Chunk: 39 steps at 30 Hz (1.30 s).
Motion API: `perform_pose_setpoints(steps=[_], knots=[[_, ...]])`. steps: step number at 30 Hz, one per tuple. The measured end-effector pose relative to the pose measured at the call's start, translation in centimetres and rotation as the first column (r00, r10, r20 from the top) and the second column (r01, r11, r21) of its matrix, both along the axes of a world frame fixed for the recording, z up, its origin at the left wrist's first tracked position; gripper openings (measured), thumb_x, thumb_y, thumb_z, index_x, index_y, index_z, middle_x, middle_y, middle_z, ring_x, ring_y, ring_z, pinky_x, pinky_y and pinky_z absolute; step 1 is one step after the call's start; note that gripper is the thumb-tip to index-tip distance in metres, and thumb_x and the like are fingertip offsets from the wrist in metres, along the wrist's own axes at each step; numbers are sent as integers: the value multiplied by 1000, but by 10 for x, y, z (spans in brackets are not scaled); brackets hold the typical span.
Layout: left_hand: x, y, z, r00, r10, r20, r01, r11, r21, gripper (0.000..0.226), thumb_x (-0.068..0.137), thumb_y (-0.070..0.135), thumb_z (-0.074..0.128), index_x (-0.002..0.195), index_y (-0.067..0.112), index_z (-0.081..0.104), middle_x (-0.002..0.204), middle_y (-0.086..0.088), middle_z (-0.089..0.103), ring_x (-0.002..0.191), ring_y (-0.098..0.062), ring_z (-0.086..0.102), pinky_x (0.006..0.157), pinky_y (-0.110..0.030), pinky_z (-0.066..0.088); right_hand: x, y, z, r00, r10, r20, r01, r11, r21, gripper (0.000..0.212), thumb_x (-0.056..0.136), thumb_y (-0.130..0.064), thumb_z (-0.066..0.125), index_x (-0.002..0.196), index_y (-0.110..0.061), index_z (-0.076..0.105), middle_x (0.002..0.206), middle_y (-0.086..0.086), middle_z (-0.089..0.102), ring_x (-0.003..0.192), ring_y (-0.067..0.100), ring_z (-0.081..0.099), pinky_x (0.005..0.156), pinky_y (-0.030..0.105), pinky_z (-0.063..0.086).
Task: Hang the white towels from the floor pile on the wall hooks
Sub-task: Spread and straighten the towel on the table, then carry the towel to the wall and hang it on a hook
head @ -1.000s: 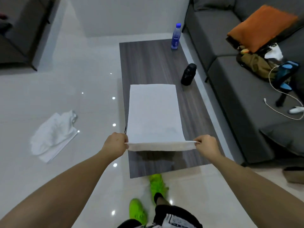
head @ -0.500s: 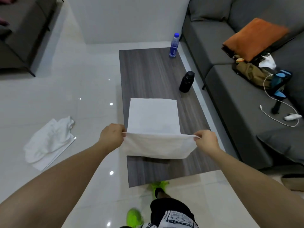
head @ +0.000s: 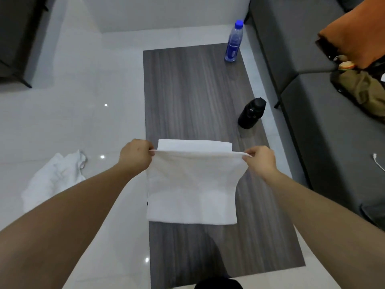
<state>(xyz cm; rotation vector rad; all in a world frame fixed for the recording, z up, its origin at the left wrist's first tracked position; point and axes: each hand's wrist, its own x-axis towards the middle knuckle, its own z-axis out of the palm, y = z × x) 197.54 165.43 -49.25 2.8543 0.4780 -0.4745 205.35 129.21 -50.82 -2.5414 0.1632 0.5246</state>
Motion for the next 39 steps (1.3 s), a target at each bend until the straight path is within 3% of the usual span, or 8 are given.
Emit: perform_pose_setpoints(steps=[6,14,19,22,24,29,34,39], knots=[[52,1,-71,984,175,-41,-178,977,-116,41,82,25,70,121,15,60,112,-12,64,104,-33,58,82,-36,47,49,12,-74,991,-126,-40,125,992,-33,38,87,-25,67,123,-16,65,114,9,69,106,29,63,84,30,50],[-81,-38,-174,809,438,-393,-524,840,-143,59,82,30,70,135,12,49,130,-16,52,118,-34,52,95,-38,44,-83,-12,-169,865,-259,-430,232,966,-115,34,87,-30,68,114,-8,68,115,12,69,105,30,63,83,30,46],[-159,-67,-194,402,746,-532,-910,389,-142,54,73,33,75,112,0,56,104,-16,63,97,-35,63,82,-42,56,-177,-5,-185,620,-587,-520,637,764,-102,48,79,-47,75,106,-9,67,104,5,70,102,29,64,85,33,49],[-177,-103,-202,128,742,-658,-976,-24,-216,50,74,35,81,109,5,61,95,-11,66,86,-29,66,76,-41,59,-209,25,-187,240,-696,-676,923,380,-63,38,76,-38,82,93,-7,67,98,8,69,92,25,66,88,40,56],[-176,-129,-210,19,603,-797,-917,-307,-254,47,80,33,78,111,4,58,104,-12,64,92,-28,64,80,-39,56,-216,49,-191,63,-576,-815,986,163,-39,34,80,-30,80,94,-5,61,101,14,65,93,24,65,89,37,56],[-158,-163,-219,-64,456,-887,-688,-665,-292,29,90,23,68,109,4,59,110,-12,64,94,-22,61,87,-37,50,-210,86,-201,37,-425,-905,997,-43,61,33,91,-15,68,120,0,59,116,19,64,104,25,63,98,35,50],[-148,-164,-193,-75,514,-855,-611,-701,-367,21,94,6,58,114,2,58,106,-16,66,90,-27,65,75,-38,56,-202,100,-181,91,-482,-871,992,-33,122,28,94,-4,58,122,-5,58,110,17,68,95,26,68,82,36,58],[-153,-157,-121,16,798,-603,-615,-467,-635,38,84,-4,63,119,6,54,109,-12,65,91,-27,68,68,-41,61,-204,125,-112,216,-615,-758,962,1,274,34,86,4,62,118,-7,61,108,12,68,91,27,69,68,37,61]])
